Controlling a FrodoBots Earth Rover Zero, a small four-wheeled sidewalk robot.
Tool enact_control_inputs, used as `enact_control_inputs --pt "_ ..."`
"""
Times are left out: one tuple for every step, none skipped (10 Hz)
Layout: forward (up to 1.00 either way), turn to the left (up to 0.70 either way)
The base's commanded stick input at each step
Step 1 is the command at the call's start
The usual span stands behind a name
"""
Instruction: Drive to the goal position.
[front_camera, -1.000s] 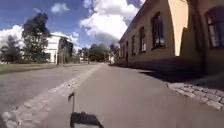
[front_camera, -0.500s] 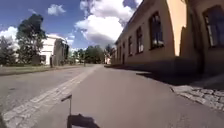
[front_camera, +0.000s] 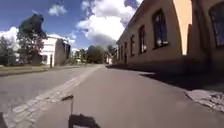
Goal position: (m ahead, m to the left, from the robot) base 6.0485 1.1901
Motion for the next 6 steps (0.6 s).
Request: enact_control_inputs --pt "0.85 0.00" --pt "0.85 0.00" --pt "0.85 0.00" --pt "0.85 0.00" --pt "0.85 0.00" --pt "0.85 0.00"
